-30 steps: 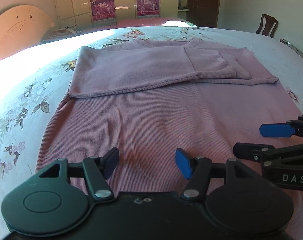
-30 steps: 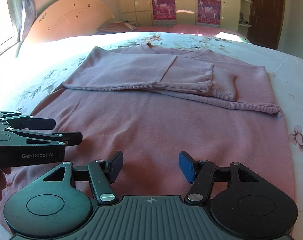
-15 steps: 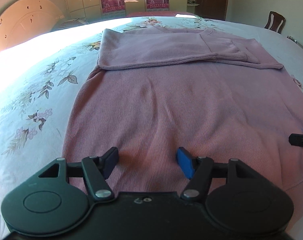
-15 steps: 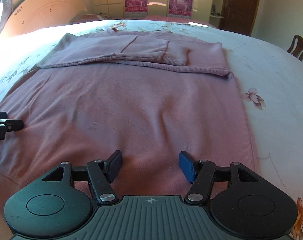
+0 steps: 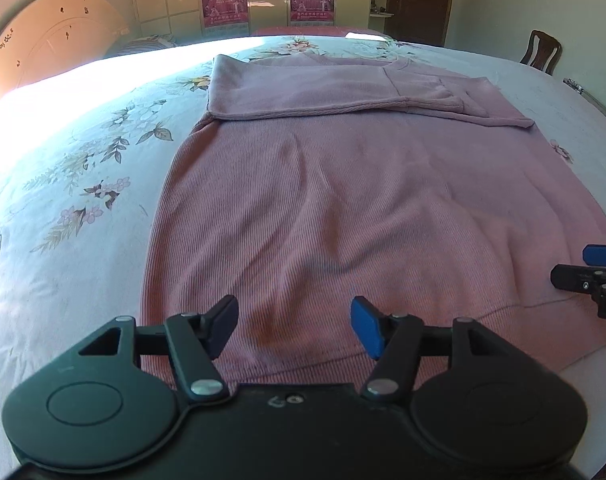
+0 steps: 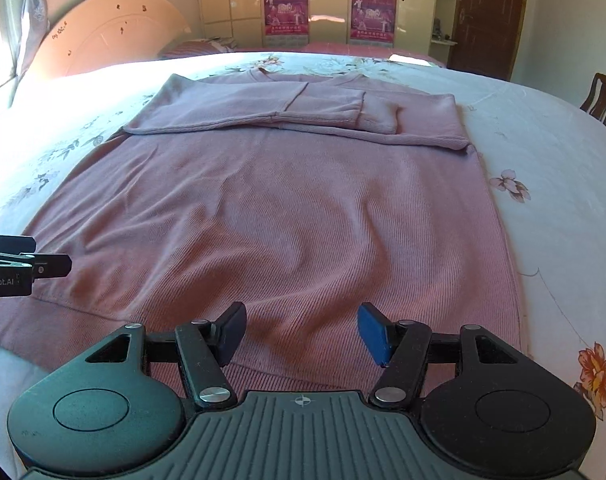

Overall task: Fold small clothes
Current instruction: 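Move both tools to the ribbed hem and grasp it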

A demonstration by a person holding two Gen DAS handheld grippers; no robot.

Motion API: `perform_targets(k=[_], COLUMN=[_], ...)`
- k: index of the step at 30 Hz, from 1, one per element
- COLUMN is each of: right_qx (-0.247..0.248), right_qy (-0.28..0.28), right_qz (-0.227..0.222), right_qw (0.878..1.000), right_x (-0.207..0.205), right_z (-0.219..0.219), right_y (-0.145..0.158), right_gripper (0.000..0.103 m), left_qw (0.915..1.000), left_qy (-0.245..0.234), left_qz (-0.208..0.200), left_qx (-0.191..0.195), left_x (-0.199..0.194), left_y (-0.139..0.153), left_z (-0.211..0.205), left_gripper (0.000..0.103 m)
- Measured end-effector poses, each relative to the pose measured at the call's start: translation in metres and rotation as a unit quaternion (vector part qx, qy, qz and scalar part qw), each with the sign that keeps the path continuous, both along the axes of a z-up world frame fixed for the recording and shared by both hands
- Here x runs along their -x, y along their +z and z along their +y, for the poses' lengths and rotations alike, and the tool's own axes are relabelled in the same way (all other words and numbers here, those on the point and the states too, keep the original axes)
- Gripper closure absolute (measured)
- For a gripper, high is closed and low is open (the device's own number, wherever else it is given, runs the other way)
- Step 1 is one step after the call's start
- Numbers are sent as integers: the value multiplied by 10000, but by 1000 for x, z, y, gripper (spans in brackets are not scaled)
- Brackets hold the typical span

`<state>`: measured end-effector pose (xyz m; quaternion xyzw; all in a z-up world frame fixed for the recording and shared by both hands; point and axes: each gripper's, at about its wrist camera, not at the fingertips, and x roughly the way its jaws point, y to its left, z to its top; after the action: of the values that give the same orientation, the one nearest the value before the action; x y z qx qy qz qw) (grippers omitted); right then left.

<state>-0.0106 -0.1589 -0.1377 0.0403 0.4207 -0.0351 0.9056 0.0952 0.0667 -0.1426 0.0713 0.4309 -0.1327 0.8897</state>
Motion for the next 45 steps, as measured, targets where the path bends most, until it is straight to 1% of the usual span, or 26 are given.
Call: perform_targets(k=[2,3,5,12,16,19,21,26,28,29,30,34,40,43,45], right_qx=[70,92,105,258,281,283,308,330,385,401,417,314,-315,-396,-425], right_qy=[8,-7,-55,-276,-401,-548,-652,-885,-991,-1048,-1095,-1160,-1406,-1424,-1358], right_qz=[75,123,160,168,185,146,123,154,151,146,132,226,303,306,305], right_qw=[9999,9999,9998,9991,9986,9980,9973,9954,9942,9936,9930,9925,9891,9885,9894], right_x=[7,9,14,29,37,42,45,49,51,52,53,54,54,54,53], right_z=[2,2,-2,-14,-23,-31,-38,-55,-61,-63,-65,-74,-88,-89,-87], right_y=[-5,-9,-13,-10,-7,-2,0,1,2,1,1,-5,-14,-12,-12], right_gripper=[42,42,42,42,42,42,42,41,37,22,11,10,10,11,11], left_qw=[10000,10000,10000,9999,9994,9989,9984,9973,9969,9967,9966,9955,9949,9947,9948], left_qy=[-8,-2,42,98,318,445,531,724,777,801,821,861,845,800,730], left_qz=[16,-42,-82,-68,-48,-138,-175,-146,-113,-78,-33,224,265,305,325], left_qx=[-50,-44,-18,-44,94,64,35,1,30,52,73,328,489,563,635], left_x=[7,10,13,21,22,22,20,15,15,15,15,15,17,17,18], left_y=[-6,-9,-10,-5,2,8,10,10,8,6,5,-5,-9,-9,-10], left_z=[4,6,8,16,26,31,35,49,56,58,60,69,73,75,77], left_gripper=[41,39,38,39,39,36,31,30,30,30,31,38,38,37,39])
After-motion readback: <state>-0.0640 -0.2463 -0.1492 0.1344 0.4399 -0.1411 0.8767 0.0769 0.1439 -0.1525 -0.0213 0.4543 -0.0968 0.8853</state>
